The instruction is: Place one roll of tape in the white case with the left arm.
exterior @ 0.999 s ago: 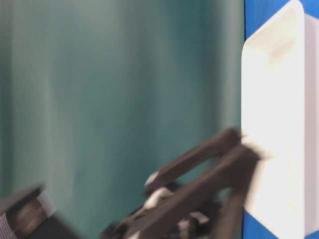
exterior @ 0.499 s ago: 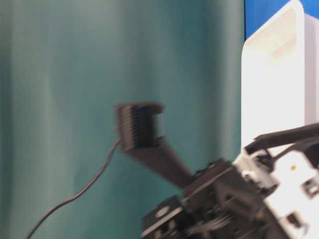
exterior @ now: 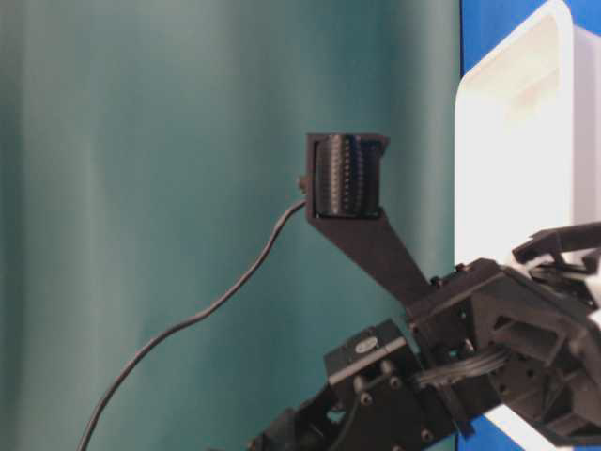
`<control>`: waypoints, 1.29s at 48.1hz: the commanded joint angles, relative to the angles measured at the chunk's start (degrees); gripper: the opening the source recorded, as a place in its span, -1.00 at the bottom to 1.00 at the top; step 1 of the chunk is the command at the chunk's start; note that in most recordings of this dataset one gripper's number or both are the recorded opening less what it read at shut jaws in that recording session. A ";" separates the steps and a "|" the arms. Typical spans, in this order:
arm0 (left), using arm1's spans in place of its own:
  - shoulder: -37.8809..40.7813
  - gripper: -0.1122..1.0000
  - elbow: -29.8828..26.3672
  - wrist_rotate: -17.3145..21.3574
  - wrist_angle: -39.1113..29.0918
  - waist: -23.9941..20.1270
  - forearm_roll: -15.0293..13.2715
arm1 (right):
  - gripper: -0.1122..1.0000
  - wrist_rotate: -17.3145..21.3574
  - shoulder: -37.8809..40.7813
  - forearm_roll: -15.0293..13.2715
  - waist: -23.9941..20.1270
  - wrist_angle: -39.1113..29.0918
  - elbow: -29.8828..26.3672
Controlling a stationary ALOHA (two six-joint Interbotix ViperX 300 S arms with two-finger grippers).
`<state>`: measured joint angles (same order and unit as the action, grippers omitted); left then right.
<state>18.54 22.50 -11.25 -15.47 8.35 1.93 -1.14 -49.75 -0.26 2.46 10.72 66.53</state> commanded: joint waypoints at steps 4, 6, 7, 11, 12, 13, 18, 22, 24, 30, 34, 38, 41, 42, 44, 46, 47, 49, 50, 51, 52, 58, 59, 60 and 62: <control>-0.88 0.02 -2.55 0.00 -4.48 -0.09 0.18 | -1.00 0.09 0.35 0.00 0.18 0.26 -0.62; -1.23 -0.19 -3.25 0.18 -5.80 0.09 0.44 | -1.00 0.09 0.35 0.00 0.18 0.26 -0.62; -1.49 -0.29 -3.52 0.26 -6.24 0.18 0.62 | -1.00 0.09 0.35 0.00 0.09 0.26 -0.62; -2.90 -0.35 -4.31 0.26 -7.91 0.44 1.14 | -1.00 0.09 0.35 0.00 0.09 0.18 -0.62; -3.43 -0.35 -4.39 0.26 -8.26 0.53 1.23 | -1.00 0.09 0.35 0.00 0.18 0.18 -0.70; -3.87 -0.35 -4.48 0.26 -8.53 0.53 1.41 | -1.00 0.09 0.35 0.00 0.18 0.18 -0.62; -7.03 -0.35 -4.57 0.26 -10.11 0.35 1.93 | -1.00 0.18 0.35 0.00 0.18 -0.35 -0.62; -9.76 -0.35 -4.48 0.35 -11.07 0.00 2.81 | -1.00 0.18 0.35 0.00 0.18 -0.62 -0.70; -11.07 -0.35 -4.39 0.35 -11.51 -0.35 3.25 | -1.00 0.18 0.44 0.00 0.18 -0.62 -0.70; -13.10 -0.35 -4.22 1.14 -13.18 -3.16 4.75 | -1.00 0.18 0.44 0.00 0.09 -0.62 -0.62; -13.18 -0.35 -4.13 3.25 -13.36 -5.80 5.36 | -1.00 0.18 0.53 0.00 0.09 -0.62 -0.62; -13.18 -0.35 -4.13 5.98 -12.83 -9.32 5.36 | -1.00 0.26 0.79 0.09 0.18 -0.62 -0.62; -13.01 -0.35 -3.87 7.47 -11.95 -11.60 5.36 | -1.00 0.26 1.05 0.00 0.18 -0.62 -0.53; -12.92 -0.35 -3.78 7.91 -11.60 -12.30 5.36 | -1.00 0.35 1.23 0.00 0.09 -0.62 -0.53; -12.57 -0.35 -3.34 8.53 -10.28 -13.97 5.36 | -1.00 0.44 1.49 0.00 0.09 -0.70 -0.53; -12.13 -0.35 -2.90 8.96 -9.49 -15.21 5.36 | -1.00 0.53 1.67 0.09 0.18 -0.62 -0.53; -11.87 -0.35 -2.64 9.14 -9.05 -15.82 5.27 | -1.00 0.53 1.76 0.09 0.09 -0.70 -0.44; -11.25 -0.35 -2.20 9.32 -8.35 -16.96 5.27 | -1.00 0.53 2.02 0.09 0.09 -0.62 -0.44; -10.81 -0.35 -2.11 9.40 -8.09 -17.49 5.27 | -1.00 0.53 2.11 0.00 0.18 -0.62 -0.44; -10.55 -0.35 -2.02 9.40 -7.91 -17.93 5.27 | -1.00 0.53 2.20 0.00 0.18 -0.70 -0.44; -9.84 -0.35 -1.85 9.40 -7.56 -18.54 5.19 | -1.00 0.53 2.29 0.00 0.18 -0.62 -0.44; -7.47 -0.35 -1.58 9.49 -6.15 -19.95 5.10 | -1.00 0.53 2.37 0.00 0.18 -0.62 -0.44; -7.03 -0.35 -1.58 9.40 -5.80 -20.13 5.10 | -1.00 0.53 2.37 0.00 0.09 -0.62 -0.44; -6.68 -0.35 -1.67 9.40 -5.54 -20.21 5.10 | -1.00 0.53 2.37 0.00 0.18 -0.70 -0.44; -5.80 -0.35 -1.58 9.49 -4.48 -20.39 5.10 | -1.00 0.53 2.37 0.00 0.09 -0.62 -0.44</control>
<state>12.57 21.62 -1.85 -21.62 -11.87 7.03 -0.79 -47.55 -0.26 2.55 9.84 66.71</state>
